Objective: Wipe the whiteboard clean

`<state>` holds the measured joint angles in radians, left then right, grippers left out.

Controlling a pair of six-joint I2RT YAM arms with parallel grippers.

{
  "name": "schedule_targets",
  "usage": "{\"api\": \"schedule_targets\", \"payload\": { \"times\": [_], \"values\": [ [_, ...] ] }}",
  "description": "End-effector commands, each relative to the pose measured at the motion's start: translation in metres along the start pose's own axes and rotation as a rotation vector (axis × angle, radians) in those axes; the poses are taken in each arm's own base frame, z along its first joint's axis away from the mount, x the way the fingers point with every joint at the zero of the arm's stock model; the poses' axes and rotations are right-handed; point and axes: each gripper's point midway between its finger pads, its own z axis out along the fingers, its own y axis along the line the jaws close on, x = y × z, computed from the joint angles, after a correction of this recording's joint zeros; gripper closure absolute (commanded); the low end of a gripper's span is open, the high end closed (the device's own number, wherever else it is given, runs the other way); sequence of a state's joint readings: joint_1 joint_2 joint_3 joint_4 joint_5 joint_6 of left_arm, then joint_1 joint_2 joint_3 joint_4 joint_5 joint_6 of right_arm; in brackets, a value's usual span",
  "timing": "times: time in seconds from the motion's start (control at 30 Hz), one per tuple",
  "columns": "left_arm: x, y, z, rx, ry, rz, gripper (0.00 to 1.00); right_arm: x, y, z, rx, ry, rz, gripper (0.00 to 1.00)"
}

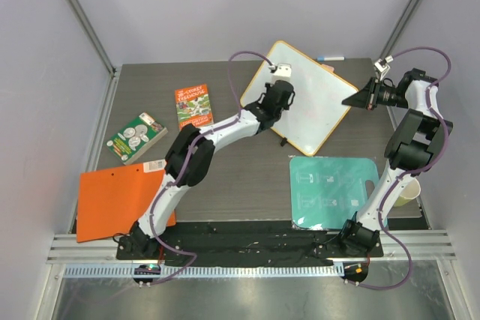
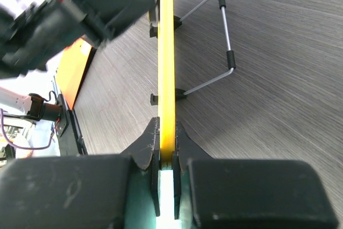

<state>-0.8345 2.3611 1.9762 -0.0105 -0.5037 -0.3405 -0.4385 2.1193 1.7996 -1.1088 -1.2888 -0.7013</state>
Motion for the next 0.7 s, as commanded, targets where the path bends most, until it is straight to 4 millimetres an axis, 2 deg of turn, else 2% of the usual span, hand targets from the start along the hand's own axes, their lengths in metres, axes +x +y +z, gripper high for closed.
{"api": "schedule_targets", "payload": {
  "times": [0.0,0.03,0.07,0.1,0.13,0.17,0.23,0.27,0.37,0.47,0.53,0.57,0.6,0.67],
  "values": [
    [0.043,0.03,0.008,-0.056,0.092,0.025,1.0,0.01,-0.017,0.004,0.112,0.129,-0.255,0.99],
    [0.043,0.02,0.005,-0.032,0.089,0.034,1.0,0.01,-0.017,0.003,0.115,0.129,-0.256,0.99],
    [0.043,-0.002,-0.002,0.012,0.072,0.061,1.0,0.01,-0.017,0.004,0.114,0.129,-0.256,0.99],
    [0.047,-0.014,-0.007,0.037,0.076,0.09,1.0,0.01,-0.018,0.004,0.113,0.13,-0.257,0.99],
    [0.042,-0.029,-0.011,0.065,0.051,0.1,1.0,0.01,-0.018,0.004,0.112,0.129,-0.257,0.99],
    [0.047,-0.055,-0.022,0.129,0.051,0.124,1.0,0.01,-0.018,0.004,0.112,0.129,-0.257,0.99],
    [0.047,-0.084,-0.034,0.207,0.048,0.134,1.0,0.01,-0.018,0.004,0.112,0.129,-0.254,0.99],
    [0.054,-0.105,-0.045,0.255,0.052,0.149,1.0,0.011,-0.018,0.004,0.111,0.13,-0.252,0.99],
    [0.059,-0.142,-0.064,0.352,0.052,0.174,1.0,0.012,-0.019,0.004,0.111,0.132,-0.248,0.99],
    [0.061,-0.151,-0.058,0.352,0.048,0.168,1.0,0.012,-0.018,0.004,0.112,0.132,-0.248,0.99],
    [0.065,-0.141,-0.049,0.294,0.08,0.178,1.0,0.012,-0.018,0.004,0.111,0.132,-0.251,0.99],
    [0.044,-0.138,-0.04,0.283,0.055,0.146,1.0,0.012,-0.018,0.004,0.113,0.133,-0.252,0.99],
    [0.054,-0.133,-0.03,0.268,0.077,0.148,1.0,0.011,-0.017,0.003,0.116,0.134,-0.255,0.99],
    [0.046,-0.113,-0.015,0.219,0.077,0.119,1.0,0.013,-0.018,0.003,0.116,0.138,-0.254,0.99]
  ]
}}
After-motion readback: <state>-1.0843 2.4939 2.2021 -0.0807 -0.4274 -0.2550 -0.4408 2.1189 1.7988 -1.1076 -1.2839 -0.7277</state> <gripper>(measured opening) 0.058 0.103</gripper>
